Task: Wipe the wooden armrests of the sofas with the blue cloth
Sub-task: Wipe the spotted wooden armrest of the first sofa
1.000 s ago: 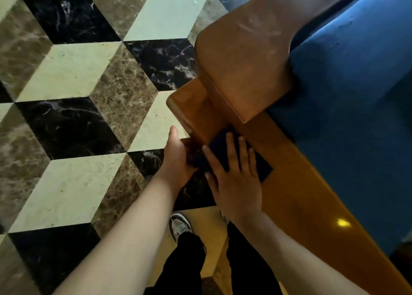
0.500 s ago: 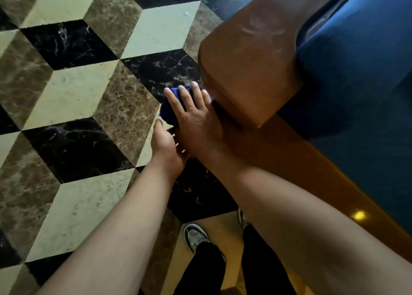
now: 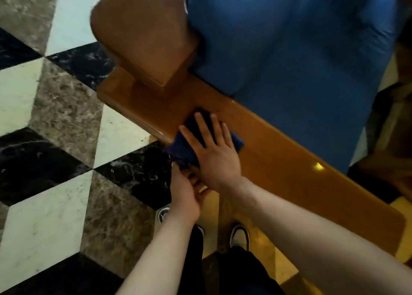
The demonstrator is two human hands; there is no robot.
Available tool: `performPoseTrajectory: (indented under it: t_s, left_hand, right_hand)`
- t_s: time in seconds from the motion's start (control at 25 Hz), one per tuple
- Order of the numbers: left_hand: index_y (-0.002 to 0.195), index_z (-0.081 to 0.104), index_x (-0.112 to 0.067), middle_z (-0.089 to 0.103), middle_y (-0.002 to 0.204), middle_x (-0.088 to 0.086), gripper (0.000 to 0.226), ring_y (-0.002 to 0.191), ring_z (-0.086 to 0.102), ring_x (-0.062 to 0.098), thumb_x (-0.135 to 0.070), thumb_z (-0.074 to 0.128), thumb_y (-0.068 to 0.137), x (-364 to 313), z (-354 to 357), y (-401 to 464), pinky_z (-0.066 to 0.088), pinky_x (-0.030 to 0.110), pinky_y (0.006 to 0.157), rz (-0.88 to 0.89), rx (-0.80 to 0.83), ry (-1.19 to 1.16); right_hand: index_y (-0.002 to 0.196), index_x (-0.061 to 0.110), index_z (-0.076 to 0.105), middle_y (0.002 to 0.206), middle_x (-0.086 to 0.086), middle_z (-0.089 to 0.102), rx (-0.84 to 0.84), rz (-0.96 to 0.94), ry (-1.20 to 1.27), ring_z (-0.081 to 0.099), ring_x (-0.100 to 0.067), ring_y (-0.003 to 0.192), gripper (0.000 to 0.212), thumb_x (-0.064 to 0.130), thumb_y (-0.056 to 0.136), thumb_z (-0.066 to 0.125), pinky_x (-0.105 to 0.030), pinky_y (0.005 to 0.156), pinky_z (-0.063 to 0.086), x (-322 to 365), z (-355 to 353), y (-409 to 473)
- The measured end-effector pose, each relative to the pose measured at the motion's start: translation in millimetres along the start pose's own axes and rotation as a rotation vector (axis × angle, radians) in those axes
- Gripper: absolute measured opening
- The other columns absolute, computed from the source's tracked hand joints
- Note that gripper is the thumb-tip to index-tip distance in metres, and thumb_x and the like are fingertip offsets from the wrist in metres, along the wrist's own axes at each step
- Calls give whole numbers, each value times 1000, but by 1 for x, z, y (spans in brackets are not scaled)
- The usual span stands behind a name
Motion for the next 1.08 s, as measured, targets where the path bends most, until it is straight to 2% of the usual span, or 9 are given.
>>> performPoseTrajectory:
  t_s: [0.16,0.36,0.48,0.6,0.68,0.8,0.88,0.96,1.08]
  left_hand:
    - [124,70,-20,77,114,16,70,103,75,34,-68,25,100,9,4,3,60,42,75,119,-22,-25]
    - [113,70,-19,72,109,14,67,90,69,29,-65,23,100,40,20,-11,53,33,74,227,-101,-87]
    - [107,67,-15,69,119,16,69,99,65,31,-68,24,99,100,38,-30,51,41,81,203,-164,-50]
    - [131,61,-16,68,127,19,69,110,66,37,-68,30,98,173,64,-49,51,51,97,122,-161,-13]
    - [135,58,-18,67,127,19,67,106,67,37,-67,31,98,216,80,-60,53,50,92,73,-145,39]
    - [140,52,-21,64,128,18,66,104,65,38,-67,31,98,254,91,-63,53,52,88,28,-119,126]
    - [135,55,-18,64,122,18,66,102,64,39,-68,31,98,254,89,-60,52,56,89,13,-123,164]
    - [123,59,-13,66,114,20,69,99,64,40,-69,31,97,245,83,-57,50,59,92,1,-121,154]
    - [122,61,-11,68,115,20,71,102,66,40,-70,31,96,218,73,-54,50,57,93,40,-123,170]
  right_hand:
    - [162,39,20,173,-6,12,-44,-162,37,7,-39,158,80,62,90,42,-55,127,9,11,-1,21]
    - [164,36,14,174,-7,6,-99,-11,81,-2,-37,159,88,60,90,56,-54,128,8,-75,12,-106]
    - [164,40,7,174,-4,-1,-32,166,43,-8,-33,160,92,68,89,54,-52,129,7,-162,26,-230]
    - [162,45,8,174,1,-3,14,303,61,-9,-29,160,81,75,93,37,-51,128,5,-228,34,-308]
    - [162,46,11,174,2,-2,4,434,111,-7,-28,160,75,70,95,34,-51,128,4,-265,34,-328]
    - [160,41,26,167,-8,26,-87,679,162,21,-36,154,69,60,94,36,-52,126,15,-319,27,-331]
    - [148,33,48,143,-14,53,-120,856,168,46,-40,132,62,62,94,35,-50,113,32,-359,19,-327]
    - [136,25,58,130,-14,61,-162,1029,310,54,-40,119,56,62,99,36,-46,102,40,-385,23,-341]
    - [140,22,54,127,-5,62,-455,1330,812,58,-29,120,48,51,104,43,-35,98,41,-363,46,-397]
Point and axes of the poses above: each hand's wrist, its own y-axis towards the middle knuckle, its own z-axis out of the palm, x = y × z, the point moved 8 cm from there along y, towards the middle knuckle
